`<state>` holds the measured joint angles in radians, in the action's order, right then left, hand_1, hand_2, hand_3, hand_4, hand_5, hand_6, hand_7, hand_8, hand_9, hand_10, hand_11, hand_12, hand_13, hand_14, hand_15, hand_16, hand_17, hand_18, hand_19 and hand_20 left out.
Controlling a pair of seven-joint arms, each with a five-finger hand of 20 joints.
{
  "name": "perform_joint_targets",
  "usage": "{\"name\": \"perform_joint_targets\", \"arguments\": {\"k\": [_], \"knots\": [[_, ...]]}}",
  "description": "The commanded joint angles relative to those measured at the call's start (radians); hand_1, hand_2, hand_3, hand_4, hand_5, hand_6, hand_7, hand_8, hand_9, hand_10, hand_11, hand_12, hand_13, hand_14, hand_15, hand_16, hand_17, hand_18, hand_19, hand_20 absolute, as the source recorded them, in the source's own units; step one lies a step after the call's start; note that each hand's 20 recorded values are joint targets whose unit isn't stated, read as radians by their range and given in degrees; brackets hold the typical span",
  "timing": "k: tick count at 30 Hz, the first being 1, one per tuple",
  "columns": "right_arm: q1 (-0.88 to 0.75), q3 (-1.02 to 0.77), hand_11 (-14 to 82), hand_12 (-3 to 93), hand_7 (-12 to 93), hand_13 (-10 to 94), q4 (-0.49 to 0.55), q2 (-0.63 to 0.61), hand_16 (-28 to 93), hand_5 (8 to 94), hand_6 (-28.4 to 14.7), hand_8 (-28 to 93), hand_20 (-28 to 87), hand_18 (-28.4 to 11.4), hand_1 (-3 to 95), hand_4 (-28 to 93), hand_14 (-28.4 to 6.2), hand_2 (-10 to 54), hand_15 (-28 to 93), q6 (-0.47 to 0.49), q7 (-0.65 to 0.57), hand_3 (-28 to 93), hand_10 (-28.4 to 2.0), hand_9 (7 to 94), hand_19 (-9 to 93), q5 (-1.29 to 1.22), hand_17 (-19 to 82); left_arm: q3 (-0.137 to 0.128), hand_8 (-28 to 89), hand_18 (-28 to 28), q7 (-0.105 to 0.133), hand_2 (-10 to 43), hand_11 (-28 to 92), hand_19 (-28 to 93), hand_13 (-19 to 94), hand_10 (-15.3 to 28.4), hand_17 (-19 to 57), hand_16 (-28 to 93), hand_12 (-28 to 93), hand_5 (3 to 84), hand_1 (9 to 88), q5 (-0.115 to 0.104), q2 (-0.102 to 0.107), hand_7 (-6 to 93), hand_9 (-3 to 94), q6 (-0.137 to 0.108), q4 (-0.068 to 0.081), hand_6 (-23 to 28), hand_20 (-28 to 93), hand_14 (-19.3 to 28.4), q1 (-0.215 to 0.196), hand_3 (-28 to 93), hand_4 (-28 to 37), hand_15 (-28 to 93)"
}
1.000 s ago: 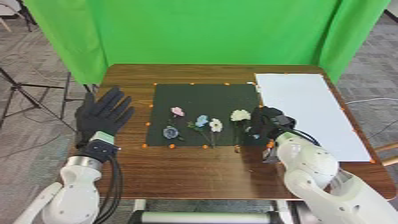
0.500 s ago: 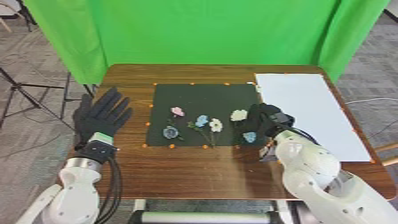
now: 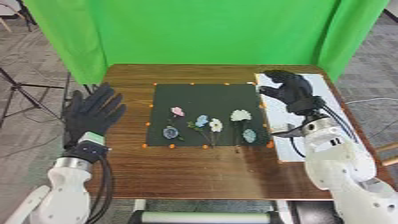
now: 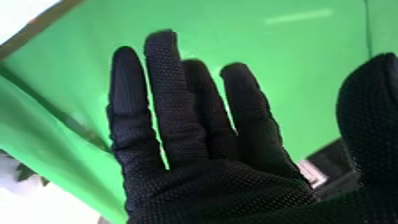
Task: Arrange flowers
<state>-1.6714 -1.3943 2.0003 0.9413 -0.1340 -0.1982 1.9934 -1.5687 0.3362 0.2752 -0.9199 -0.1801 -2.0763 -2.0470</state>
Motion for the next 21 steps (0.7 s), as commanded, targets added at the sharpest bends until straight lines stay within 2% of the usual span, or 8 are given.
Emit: {"name": "perform_joint_targets", "arguments": {"k": [1,4,7,10,12,14,16,21], "knots": [[-0.079,-0.112,4.9,12.3,10,34,-0.035,0.104,14,35.1,-3.9,-9,18,-19.4,11.4,-28,-16.8,8.7,25,0.008,0.264,77,-16.4,37.5,46,-0.448,19,-0.086,-11,14.1,0.001,14.6,16,33,21,11.6,-5.4,-9,8,38.0,22.8,-0.023,-0.030,13.6,32.8,0.138,-0.007,5.4,8,12.1,-0.112,64,-28.3,30],[-0.073,-0.110,3.6,11.3,9,31,-0.051,0.122,15,30.8,-2.5,-9,18,-19.4,7.3,-28,-16.1,9.5,21,0.037,0.322,78,-15.1,35.5,41,-0.496,17,-0.094,-10,13.6,0.033,14.1,12,30,19,10.7,-5.1,-8,7,34.8,23.3,-0.023,-0.024,10.3,30.1,0.120,-0.014,4.2,8,10.6,-0.143,58,-28.3,24],[-0.078,-0.121,2.3,10.6,9,30,-0.054,0.141,16,25.4,-1.7,-10,19,-19.7,3.4,-28,-15.9,9.6,18,0.066,0.350,76,-14.1,32.8,39,-0.520,16,-0.107,-9,13.0,0.064,14.0,11,28,17,10.3,-5.0,-8,7,34.2,23.5,-0.049,-0.015,9.4,29.2,0.104,-0.023,4.1,8,9.6,-0.162,57,-28.3,20],[-0.088,-0.130,1.9,10.4,8,30,-0.045,0.149,17,24.3,-1.6,-10,19,-19.8,1.3,-28,-15.9,8.7,17,0.105,0.343,76,-14.0,32.2,38,-0.552,15,-0.129,-9,12.7,0.075,13.9,10,28,17,10.3,-4.9,-8,7,33.8,23.3,-0.045,-0.011,9.4,28.8,0.084,-0.031,3.9,8,9.1,-0.177,58,-28.3,19],[-0.100,-0.149,1.9,10.4,8,31,-0.034,0.161,17,24.1,-1.7,-10,20,-19.9,1.5,-28,-15.8,8.3,17,0.155,0.305,76,-14.1,32.1,37,-0.567,15,-0.132,-9,12.4,0.104,13.8,10,28,16,10.2,-4.9,-7,7,33.6,23.4,-0.081,0.004,9.5,28.6,0.086,-0.041,3.7,8,8.9,-0.182,58,-28.3,19],[-0.105,-0.158,2.0,10.6,8,33,-0.033,0.173,18,24.1,-1.8,-10,20,-20.0,3.7,-28,-15.9,7.6,16,0.186,0.289,77,-14.4,32.4,37,-0.583,16,-0.137,-10,12.4,0.110,13.8,10,27,16,9.7,-4.9,-7,7,29.7,24.0,-0.096,0.005,10.1,27.4,0.088,-0.044,2.4,8,8.8,-0.178,57,-28.3,19],[-0.110,-0.154,2.2,10.7,8,34,-0.029,0.173,18,24.3,-2.1,-9,20,-20.1,4.6,-28,-16.1,7.3,16,0.174,0.293,78,-14.7,32.8,37,-0.597,16,-0.130,-11,12.4,0.110,13.9,10,27,16,9.6,-5.0,-7,7,26.8,24.7,-0.079,0.002,10.6,26.6,0.068,-0.041,1.4,8,8.9,-0.166,56,-28.3,19],[-0.143,-0.184,2.1,10.8,8,32,-0.002,0.175,19,25.7,-2.3,-9,20,-20.0,4.9,-28,-16.1,7.2,15,0.160,0.280,78,-14.7,33.1,36,-0.595,16,-0.137,-11,12.3,0.096,13.5,10,27,15,9.6,-4.9,-7,7,27.5,23.3,-0.060,0.010,10.8,26.4,0.080,-0.043,2.0,9,8.3,-0.159,58,-28.3,18]]}}
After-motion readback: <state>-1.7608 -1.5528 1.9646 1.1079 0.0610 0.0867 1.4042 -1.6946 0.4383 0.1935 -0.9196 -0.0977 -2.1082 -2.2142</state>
